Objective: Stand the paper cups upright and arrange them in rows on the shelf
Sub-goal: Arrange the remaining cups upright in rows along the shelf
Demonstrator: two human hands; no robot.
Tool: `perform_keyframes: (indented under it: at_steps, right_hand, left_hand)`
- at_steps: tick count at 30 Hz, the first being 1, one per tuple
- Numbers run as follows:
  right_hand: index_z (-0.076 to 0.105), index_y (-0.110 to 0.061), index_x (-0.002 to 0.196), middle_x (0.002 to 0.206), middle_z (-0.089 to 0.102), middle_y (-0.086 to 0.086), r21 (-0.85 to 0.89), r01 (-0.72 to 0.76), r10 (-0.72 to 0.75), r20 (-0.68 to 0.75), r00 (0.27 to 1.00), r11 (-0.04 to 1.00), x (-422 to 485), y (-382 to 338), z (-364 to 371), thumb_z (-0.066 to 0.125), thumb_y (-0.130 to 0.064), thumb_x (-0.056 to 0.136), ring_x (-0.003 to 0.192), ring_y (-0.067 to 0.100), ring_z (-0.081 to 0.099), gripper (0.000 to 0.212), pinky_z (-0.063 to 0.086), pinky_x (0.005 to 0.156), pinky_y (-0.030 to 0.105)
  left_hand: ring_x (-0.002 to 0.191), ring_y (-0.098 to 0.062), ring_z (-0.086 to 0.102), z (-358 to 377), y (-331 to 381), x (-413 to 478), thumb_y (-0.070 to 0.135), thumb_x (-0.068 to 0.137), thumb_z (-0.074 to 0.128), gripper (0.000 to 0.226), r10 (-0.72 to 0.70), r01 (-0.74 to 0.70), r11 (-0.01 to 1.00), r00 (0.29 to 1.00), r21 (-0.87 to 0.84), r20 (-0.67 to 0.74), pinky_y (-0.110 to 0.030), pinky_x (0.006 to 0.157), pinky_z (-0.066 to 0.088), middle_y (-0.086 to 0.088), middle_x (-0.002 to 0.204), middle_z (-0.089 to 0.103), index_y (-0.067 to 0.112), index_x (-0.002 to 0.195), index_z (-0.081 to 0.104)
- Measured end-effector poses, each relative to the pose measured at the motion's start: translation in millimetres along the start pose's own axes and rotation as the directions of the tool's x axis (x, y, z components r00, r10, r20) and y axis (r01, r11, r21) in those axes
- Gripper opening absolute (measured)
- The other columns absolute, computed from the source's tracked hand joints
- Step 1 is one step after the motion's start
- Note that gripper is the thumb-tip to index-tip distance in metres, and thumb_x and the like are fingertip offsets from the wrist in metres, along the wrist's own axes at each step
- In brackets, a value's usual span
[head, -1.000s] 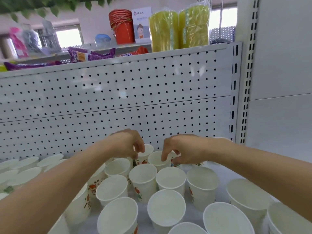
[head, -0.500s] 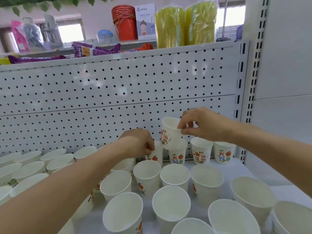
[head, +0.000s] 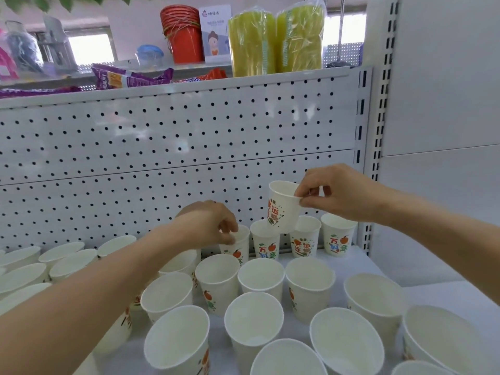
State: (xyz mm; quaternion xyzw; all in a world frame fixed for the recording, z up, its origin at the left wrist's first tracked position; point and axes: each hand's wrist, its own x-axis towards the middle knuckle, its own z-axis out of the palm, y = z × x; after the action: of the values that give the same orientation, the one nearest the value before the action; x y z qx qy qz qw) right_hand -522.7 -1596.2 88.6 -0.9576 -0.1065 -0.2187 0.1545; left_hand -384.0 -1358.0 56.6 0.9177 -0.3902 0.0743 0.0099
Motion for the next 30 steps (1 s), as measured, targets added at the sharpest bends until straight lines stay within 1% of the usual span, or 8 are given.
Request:
perform_keyframes:
  at_steps: [3, 7, 12, 14, 17, 21, 25, 30]
  right_hand:
    - [0.065, -0.038, 0.088, 0.088, 0.062, -0.015, 0.022, -0.021, 0.021, -0.006, 1.000, 1.000, -13, 4, -15, 0.068, -0.023, 0.087, 0.079, -0.004, 0.056, 0.015, 0.044, 0.067, 0.014]
    - [0.071, -0.033, 0.085, 0.092, 0.060, -0.014, 0.049, -0.097, 0.096, 0.024, 0.995, 0.994, -38, 25, -36, 0.070, -0.021, 0.084, 0.080, 0.003, 0.059, 0.012, 0.048, 0.073, 0.022]
    - [0.072, -0.033, 0.079, 0.095, 0.063, -0.009, -0.032, -0.201, 0.204, 0.174, 0.964, 0.979, -65, 51, -41, 0.072, -0.012, 0.083, 0.085, 0.008, 0.061, 0.021, 0.055, 0.080, 0.033]
    - [0.071, -0.034, 0.076, 0.096, 0.063, -0.008, -0.067, -0.223, 0.232, 0.226, 0.946, 0.973, -73, 57, -33, 0.071, -0.008, 0.082, 0.086, 0.006, 0.061, 0.027, 0.054, 0.082, 0.033]
    - [0.074, -0.029, 0.077, 0.096, 0.062, -0.007, -0.058, -0.247, 0.254, 0.251, 0.934, 0.967, -82, 66, -20, 0.069, -0.004, 0.080, 0.085, 0.004, 0.061, 0.025, 0.054, 0.083, 0.033]
    - [0.074, -0.024, 0.080, 0.092, 0.061, -0.007, -0.022, -0.276, 0.274, 0.208, 0.939, 0.961, -89, 73, -13, 0.073, -0.007, 0.080, 0.081, 0.004, 0.062, 0.018, 0.055, 0.081, 0.033]
    - [0.075, -0.025, 0.080, 0.095, 0.060, -0.005, -0.001, -0.247, 0.244, 0.150, 0.958, 0.969, -94, 78, -5, 0.074, -0.005, 0.079, 0.083, 0.008, 0.062, 0.019, 0.054, 0.079, 0.030]
    - [0.073, -0.033, 0.090, 0.102, 0.059, -0.010, -0.021, -0.234, 0.234, 0.142, 0.962, 0.972, -101, 84, 1, 0.060, 0.000, 0.089, 0.090, 0.010, 0.061, 0.036, 0.050, 0.080, 0.022]
  left_hand:
    - [0.087, 0.001, 0.059, -8, 9, -7, 0.044, 0.087, 0.064, 0.021, 0.058, -0.064, 0.996, 0.995, -0.068, -0.086, -0.021, 0.075, 0.050, 0.019, 0.098, 0.066, 0.034, 0.106, 0.068]
    - [0.087, 0.005, 0.058, -18, 37, -13, 0.044, 0.088, 0.063, 0.020, 0.158, -0.172, 0.977, 0.981, -0.125, -0.111, -0.024, 0.079, 0.053, 0.024, 0.093, 0.064, 0.034, 0.104, 0.069]
    - [0.085, 0.009, 0.060, -23, 79, -12, 0.036, 0.088, 0.066, 0.014, 0.270, -0.283, 0.914, 0.959, -0.291, -0.087, -0.014, 0.078, 0.050, 0.024, 0.088, 0.067, 0.033, 0.101, 0.071]
    - [0.087, 0.013, 0.058, -24, 89, -11, 0.041, 0.084, 0.069, 0.015, 0.295, -0.287, 0.900, 0.955, -0.327, -0.025, -0.018, 0.083, 0.050, 0.025, 0.090, 0.066, 0.038, 0.099, 0.071]
    - [0.095, 0.017, 0.052, -23, 97, -13, 0.057, 0.068, 0.077, 0.044, 0.303, -0.244, 0.909, 0.944, -0.337, 0.134, -0.025, 0.089, 0.049, 0.030, 0.102, 0.061, 0.047, 0.110, 0.064]
    - [0.103, 0.014, 0.050, -18, 105, -15, 0.051, 0.061, 0.085, 0.073, 0.343, -0.269, 0.919, 0.906, -0.289, 0.248, -0.014, 0.087, 0.041, 0.030, 0.115, 0.056, 0.043, 0.128, 0.054]
    - [0.102, 0.004, 0.055, -12, 113, -11, 0.044, 0.066, 0.084, 0.067, 0.333, -0.264, 0.924, 0.911, -0.278, 0.244, -0.030, 0.095, 0.047, 0.026, 0.111, 0.058, 0.040, 0.127, 0.055]
    - [0.103, -0.003, 0.049, -12, 114, -6, 0.021, 0.075, 0.080, 0.070, 0.314, -0.249, 0.932, 0.918, -0.262, 0.244, -0.024, 0.092, 0.041, 0.022, 0.113, 0.050, 0.039, 0.134, 0.047]
